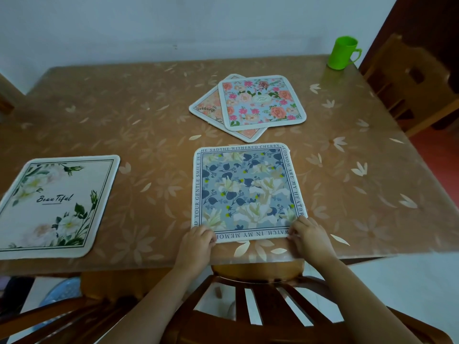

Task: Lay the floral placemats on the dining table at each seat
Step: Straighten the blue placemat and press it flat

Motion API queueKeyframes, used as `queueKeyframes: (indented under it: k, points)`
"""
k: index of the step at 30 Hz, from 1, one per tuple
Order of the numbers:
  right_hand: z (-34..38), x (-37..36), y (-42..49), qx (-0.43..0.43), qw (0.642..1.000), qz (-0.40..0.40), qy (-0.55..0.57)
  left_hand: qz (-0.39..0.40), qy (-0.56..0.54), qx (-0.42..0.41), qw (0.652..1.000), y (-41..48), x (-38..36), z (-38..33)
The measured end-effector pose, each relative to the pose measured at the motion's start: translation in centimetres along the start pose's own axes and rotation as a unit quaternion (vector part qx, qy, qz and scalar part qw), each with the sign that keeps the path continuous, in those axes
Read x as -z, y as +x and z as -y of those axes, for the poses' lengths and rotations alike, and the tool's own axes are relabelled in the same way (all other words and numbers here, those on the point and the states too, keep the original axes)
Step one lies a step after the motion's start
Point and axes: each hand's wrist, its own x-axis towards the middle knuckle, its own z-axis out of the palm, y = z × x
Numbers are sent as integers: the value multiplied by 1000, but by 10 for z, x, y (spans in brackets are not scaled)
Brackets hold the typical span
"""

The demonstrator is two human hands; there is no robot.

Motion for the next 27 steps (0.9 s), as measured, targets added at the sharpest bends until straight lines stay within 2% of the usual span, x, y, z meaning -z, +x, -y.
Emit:
queueKeyframes:
  k: [17, 27]
  points:
    - [-4, 4, -8, 9, 1000, -17, 18, -10, -10, 1, 1000, -1, -3, 1]
    - [-1, 9, -13, 0, 999, 13, 43, 2, -12, 7, 1000, -4, -3, 3]
